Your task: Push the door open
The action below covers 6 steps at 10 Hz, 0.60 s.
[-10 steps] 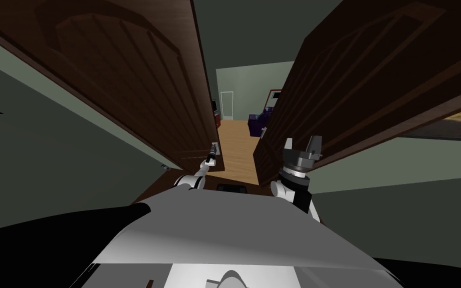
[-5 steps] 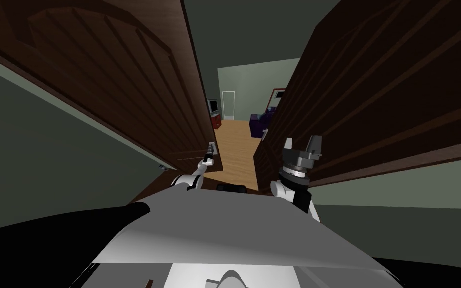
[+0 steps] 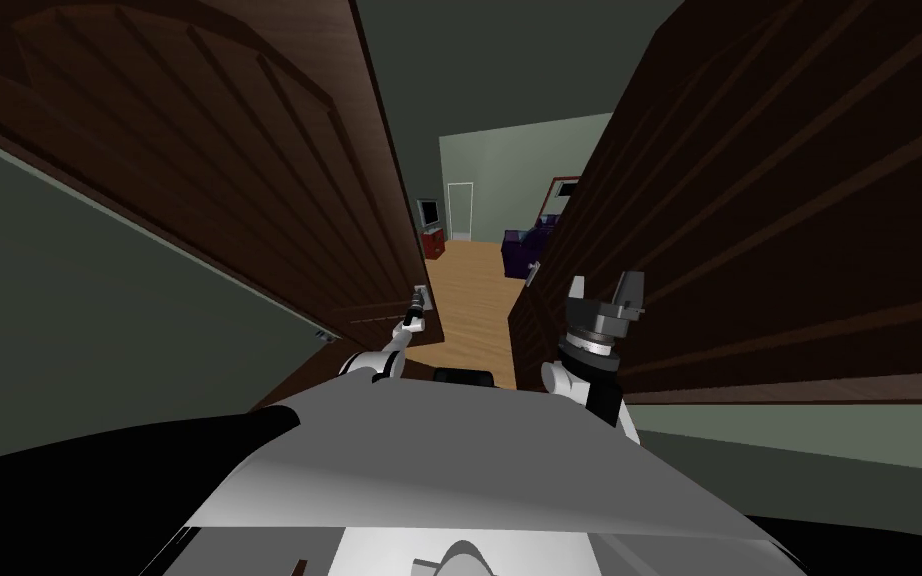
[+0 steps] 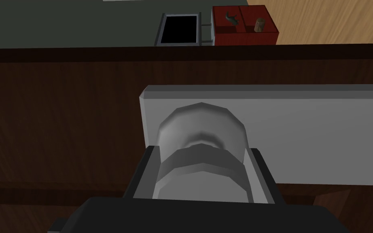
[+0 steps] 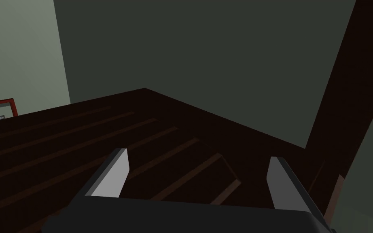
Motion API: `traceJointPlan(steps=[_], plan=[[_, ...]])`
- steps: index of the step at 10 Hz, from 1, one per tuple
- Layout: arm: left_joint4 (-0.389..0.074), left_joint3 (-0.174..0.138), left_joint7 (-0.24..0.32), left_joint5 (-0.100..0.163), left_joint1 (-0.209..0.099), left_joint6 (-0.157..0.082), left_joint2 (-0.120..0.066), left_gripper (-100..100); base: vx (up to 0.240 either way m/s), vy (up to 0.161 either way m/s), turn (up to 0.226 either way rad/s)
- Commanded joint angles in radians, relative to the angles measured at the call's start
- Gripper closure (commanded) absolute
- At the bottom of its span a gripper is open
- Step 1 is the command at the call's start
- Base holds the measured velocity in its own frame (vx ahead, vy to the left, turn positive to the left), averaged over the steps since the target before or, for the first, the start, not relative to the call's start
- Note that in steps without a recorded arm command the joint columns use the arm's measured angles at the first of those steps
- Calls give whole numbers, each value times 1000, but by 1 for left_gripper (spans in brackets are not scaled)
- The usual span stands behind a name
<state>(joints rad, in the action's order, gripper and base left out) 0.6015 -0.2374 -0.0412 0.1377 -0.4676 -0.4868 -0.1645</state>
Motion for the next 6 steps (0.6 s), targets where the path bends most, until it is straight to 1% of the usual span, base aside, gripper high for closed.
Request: traceJointPlan(steps=[1,2,4,5,6], plan=[[8,-24,-8,7,5,1,-16,100,130,-101,46],[7,-34,-11,11,6,1,-20,100,163,-102,95],[4,-52,-17,17,8,1,-28,100,194,-87,54],[4,-52,-17,17,8,1,-28,100,134,-72,42],[3,-52,-17,17,8,1,-28,100,58,-34,15]])
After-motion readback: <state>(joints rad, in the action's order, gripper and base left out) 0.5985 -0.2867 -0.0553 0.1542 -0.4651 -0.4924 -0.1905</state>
